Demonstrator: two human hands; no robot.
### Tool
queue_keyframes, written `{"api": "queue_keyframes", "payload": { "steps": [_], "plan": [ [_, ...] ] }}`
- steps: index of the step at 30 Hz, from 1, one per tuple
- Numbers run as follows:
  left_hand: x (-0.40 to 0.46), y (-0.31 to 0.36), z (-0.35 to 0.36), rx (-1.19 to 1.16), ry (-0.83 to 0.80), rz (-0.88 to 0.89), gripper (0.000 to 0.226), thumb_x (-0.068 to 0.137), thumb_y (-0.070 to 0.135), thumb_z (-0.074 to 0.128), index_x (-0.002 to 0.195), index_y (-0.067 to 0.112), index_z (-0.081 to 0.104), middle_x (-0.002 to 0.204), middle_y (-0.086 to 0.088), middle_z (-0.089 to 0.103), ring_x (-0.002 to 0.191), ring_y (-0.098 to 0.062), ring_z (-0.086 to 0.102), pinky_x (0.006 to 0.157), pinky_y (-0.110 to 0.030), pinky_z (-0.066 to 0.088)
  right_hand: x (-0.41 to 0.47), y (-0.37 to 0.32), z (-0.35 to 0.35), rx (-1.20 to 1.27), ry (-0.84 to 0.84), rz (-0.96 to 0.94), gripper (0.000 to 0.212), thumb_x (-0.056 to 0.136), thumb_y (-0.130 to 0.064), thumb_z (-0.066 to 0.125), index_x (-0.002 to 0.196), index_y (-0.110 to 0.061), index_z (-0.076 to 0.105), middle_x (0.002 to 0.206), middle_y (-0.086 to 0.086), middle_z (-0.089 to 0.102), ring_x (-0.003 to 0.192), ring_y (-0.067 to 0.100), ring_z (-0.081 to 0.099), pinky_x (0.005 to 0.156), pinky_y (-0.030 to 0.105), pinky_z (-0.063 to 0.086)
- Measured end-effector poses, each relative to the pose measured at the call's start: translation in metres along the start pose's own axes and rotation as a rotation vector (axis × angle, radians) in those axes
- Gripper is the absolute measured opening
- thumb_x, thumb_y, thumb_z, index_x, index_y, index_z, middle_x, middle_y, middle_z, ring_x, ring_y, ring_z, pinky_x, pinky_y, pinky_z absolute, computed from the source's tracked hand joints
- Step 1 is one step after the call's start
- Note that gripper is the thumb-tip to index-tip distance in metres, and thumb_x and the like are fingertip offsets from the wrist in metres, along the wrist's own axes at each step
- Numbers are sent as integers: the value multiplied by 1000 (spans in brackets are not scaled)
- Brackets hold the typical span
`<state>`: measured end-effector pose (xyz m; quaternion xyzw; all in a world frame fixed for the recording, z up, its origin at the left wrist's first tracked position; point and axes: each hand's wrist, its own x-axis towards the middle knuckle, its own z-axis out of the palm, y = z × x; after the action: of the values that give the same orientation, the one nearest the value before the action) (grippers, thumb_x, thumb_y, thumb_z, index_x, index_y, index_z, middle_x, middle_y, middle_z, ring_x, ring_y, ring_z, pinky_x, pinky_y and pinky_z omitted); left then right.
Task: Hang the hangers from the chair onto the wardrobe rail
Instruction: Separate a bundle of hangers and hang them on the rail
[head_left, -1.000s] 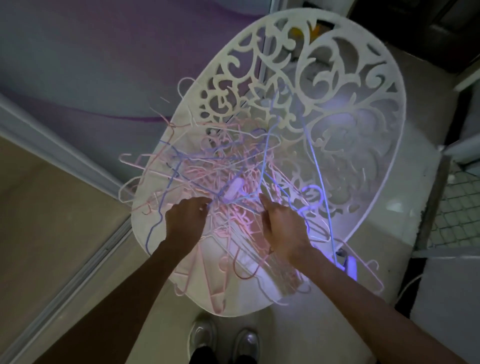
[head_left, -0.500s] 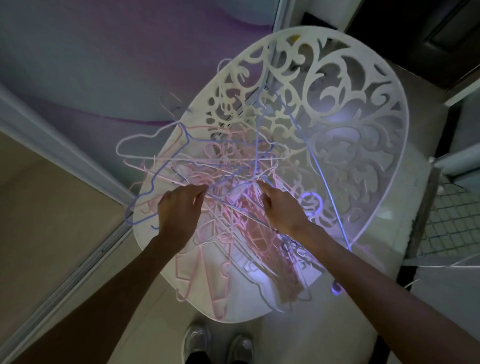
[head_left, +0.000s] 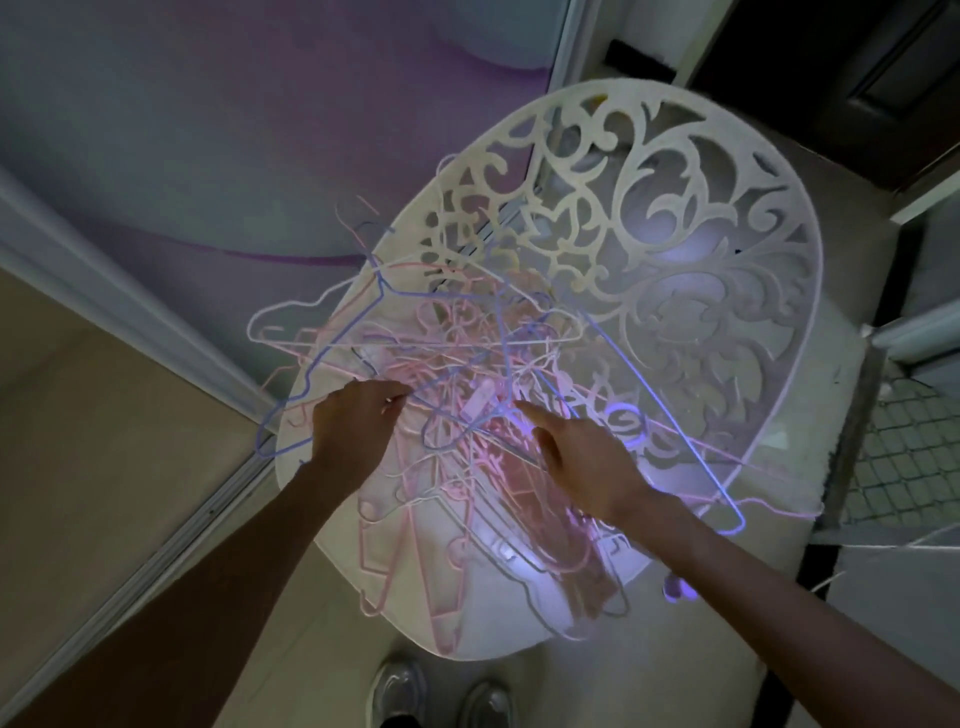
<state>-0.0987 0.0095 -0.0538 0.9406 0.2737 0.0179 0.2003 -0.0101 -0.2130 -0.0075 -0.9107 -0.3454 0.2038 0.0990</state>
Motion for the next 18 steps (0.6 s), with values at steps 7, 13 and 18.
{"api": "queue_keyframes", "payload": {
  "steps": [7,13,18],
  "plan": [
    [-21,-4,25,-223,-253,-27,20,83,28,63,102,29,70,103,-1,72,94,-22,69,84,-35,53,-4,6,-24,418,-5,-88,39,96,-13,44,134,-21,50,105,-10,60,80,4,49,80,21,40],
    [-5,6,2,-527,-141,-25,20,86,0,61,104,3,70,110,-10,69,91,-13,69,82,-20,52,-11,-8,-55,594,6,-65,41,96,-1,42,133,-16,50,102,-6,62,64,-2,43,74,13,38],
    [0,38,-66,-726,-243,56,25,85,-11,56,108,-8,64,96,1,74,66,24,56,61,3,39,-20,-22,-101,1161,-31,135,33,98,-1,39,129,-6,50,54,-4,33,33,-2,24,33,8,20]
  ]
}}
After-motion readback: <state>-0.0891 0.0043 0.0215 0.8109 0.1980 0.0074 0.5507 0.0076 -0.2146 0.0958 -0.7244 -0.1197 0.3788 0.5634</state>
